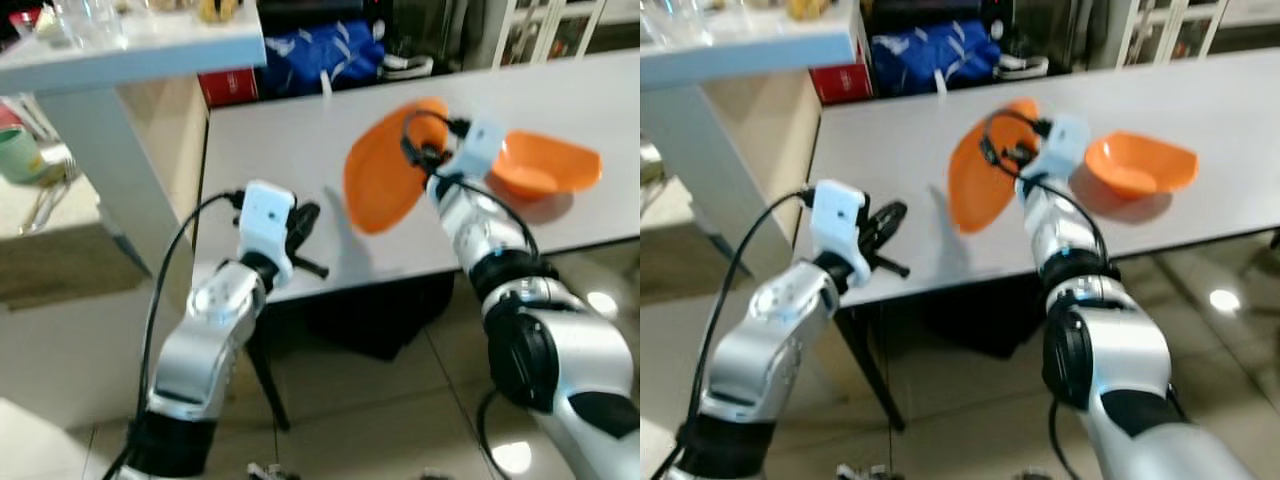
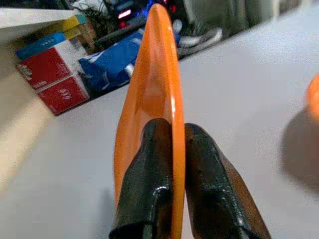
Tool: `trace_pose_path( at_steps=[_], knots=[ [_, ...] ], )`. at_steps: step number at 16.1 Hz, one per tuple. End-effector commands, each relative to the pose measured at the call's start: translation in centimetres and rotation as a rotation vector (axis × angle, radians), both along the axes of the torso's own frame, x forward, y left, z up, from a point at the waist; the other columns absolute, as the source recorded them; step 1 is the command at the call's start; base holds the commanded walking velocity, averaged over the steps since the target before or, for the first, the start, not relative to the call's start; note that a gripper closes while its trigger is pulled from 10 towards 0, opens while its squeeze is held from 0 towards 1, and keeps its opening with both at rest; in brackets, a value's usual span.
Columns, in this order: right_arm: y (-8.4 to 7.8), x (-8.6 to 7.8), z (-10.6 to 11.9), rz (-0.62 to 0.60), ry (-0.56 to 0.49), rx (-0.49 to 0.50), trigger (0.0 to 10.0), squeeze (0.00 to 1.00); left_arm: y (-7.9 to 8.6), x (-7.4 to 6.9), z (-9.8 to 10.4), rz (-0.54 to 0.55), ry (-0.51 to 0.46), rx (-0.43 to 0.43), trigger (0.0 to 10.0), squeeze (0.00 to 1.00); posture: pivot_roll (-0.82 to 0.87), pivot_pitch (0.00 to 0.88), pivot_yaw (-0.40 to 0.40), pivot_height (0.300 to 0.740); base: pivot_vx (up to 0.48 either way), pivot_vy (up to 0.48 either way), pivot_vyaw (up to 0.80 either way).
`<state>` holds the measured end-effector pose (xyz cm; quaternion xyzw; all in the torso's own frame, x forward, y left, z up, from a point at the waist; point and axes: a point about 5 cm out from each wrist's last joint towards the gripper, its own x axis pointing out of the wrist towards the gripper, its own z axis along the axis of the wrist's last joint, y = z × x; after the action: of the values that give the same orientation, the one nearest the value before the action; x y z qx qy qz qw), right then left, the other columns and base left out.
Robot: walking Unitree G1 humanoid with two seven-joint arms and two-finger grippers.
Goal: Setting the table
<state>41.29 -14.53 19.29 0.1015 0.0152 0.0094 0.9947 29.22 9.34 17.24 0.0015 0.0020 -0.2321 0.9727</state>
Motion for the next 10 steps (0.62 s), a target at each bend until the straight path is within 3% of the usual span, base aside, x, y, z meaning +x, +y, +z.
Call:
trace_pose_path(
  at_steps=[1,3,4,7,8,10],
  knots=[
    [0.3,0.2,2.9,0.006,-0.147,-0.121,10.0,0.00,0.5,0.4,-0.1,0.038,0.008,-0.002,10.0,0.00,-0.08,0.000,0.100,0.740,0.000,0.000,0.00],
    [0.8,-0.1,4.3,0.025,-0.289,-0.422,10.0,0.00,1.0,0.7,-0.6,0.111,0.018,-0.036,10.0,0.00,-0.09,0.000,0.092,0.740,0.000,0.000,0.00],
    [0.5,-0.4,3.8,0.025,-0.304,-0.487,10.0,0.00,1.5,0.8,-1.0,0.152,0.021,-0.045,10.0,0.00,-0.08,0.000,0.078,0.740,0.000,0.000,0.00],
    [-1.3,-2.3,1.1,-0.009,-0.307,-0.528,10.0,0.00,3.9,0.2,-1.8,0.254,0.035,-0.049,10.0,0.00,-0.09,0.000,0.081,0.740,0.000,0.000,0.00],
    [-2.3,-3.8,2.7,-0.090,-0.431,-0.563,10.0,0.00,4.7,-0.1,-1.8,0.280,0.026,-0.043,10.0,0.00,-0.11,0.000,0.081,0.740,0.000,0.000,0.00],
    [-3.3,-5.9,4.3,-0.174,-0.538,-0.595,10.0,0.00,5.3,-0.4,-1.8,0.306,0.020,-0.044,10.0,0.00,-0.12,0.000,0.074,0.740,0.000,0.000,0.00]
  ],
)
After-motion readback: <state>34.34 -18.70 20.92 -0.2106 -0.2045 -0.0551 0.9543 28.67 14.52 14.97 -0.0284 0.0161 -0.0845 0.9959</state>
